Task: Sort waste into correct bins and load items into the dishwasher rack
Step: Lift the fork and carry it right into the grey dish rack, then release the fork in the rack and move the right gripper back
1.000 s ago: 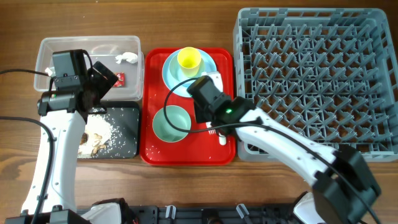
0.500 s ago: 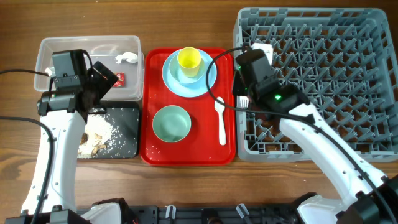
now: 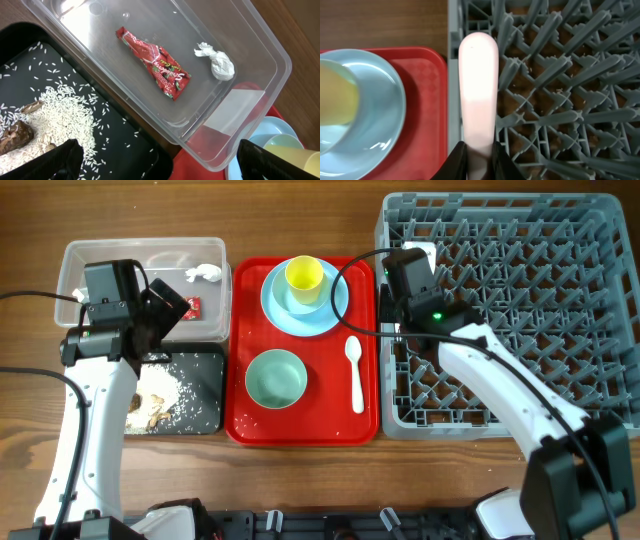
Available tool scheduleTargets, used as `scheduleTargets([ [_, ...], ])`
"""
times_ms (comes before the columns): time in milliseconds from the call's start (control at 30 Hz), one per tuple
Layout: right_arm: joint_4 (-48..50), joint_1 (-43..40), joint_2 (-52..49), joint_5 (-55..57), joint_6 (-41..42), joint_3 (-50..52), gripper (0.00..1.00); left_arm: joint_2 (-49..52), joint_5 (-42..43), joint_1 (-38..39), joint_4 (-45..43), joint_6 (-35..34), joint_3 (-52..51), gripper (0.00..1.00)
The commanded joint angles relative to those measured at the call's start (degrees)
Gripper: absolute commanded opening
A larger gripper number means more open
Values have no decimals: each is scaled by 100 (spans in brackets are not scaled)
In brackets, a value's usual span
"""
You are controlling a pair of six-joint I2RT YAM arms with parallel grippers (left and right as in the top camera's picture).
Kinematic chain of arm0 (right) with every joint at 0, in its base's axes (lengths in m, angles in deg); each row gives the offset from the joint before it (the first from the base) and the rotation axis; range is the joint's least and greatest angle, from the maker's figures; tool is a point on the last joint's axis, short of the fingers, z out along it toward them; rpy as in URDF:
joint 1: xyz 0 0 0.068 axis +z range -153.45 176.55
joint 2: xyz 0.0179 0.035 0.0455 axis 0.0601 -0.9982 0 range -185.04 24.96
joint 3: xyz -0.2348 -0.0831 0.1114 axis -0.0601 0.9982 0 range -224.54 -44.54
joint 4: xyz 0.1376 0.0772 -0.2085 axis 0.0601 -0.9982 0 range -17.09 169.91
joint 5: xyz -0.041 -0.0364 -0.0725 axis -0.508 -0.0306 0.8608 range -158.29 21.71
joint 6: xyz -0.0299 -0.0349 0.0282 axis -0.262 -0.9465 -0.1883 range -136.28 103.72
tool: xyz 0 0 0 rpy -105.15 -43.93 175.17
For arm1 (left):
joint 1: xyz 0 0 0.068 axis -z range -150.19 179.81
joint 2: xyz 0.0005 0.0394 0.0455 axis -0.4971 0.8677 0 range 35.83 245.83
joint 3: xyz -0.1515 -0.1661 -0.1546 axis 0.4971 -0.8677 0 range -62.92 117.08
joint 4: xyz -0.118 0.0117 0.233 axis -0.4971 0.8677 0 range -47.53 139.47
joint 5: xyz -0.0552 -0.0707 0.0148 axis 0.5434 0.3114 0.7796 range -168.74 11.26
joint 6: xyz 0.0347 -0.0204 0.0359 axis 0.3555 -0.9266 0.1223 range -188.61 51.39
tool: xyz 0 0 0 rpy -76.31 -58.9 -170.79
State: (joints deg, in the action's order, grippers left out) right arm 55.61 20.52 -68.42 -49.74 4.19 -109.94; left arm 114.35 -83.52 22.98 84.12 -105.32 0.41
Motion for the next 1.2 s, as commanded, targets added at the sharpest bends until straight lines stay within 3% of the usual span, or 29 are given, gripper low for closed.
scheduleTargets([
  [0,90,-131,-256,138,-98,-90,4,-94,2,-20,4,92,44,100],
  [133,94,-157,-291,114,-101,-90,5,-94,2,-20,4,94,44,100],
  [300,90,-160,-291,96,-267,-90,22,-94,2,-20,4,92,44,100],
  [600,90,-151,-103,26,-398,-103,24,-94,2,-20,4,94,44,100],
  [700,94,-144,297,-640,-389,-103,24,-94,2,-20,4,92,44,100],
  [800,87,-131,782,-2059,-319,-103,28,-94,2,-20,4,92,44,100],
  [967,-90,341,931,-3136,507,-101,30,-94,2,-20,4,92,44,100],
  [1000,-153,492,927,-3202,542,-98,34,-94,2,-20,4,92,44,100],
  [1033,-168,660,927,-3364,540,-96,48,-94,2,-20,4,92,44,100],
  [1133,-105,999,909,-3742,793,-96,99,-94,2,-20,4,92,44,100],
  [1167,-70,1093,887,-3799,802,-96,100,-94,2,-20,4,92,44,100],
])
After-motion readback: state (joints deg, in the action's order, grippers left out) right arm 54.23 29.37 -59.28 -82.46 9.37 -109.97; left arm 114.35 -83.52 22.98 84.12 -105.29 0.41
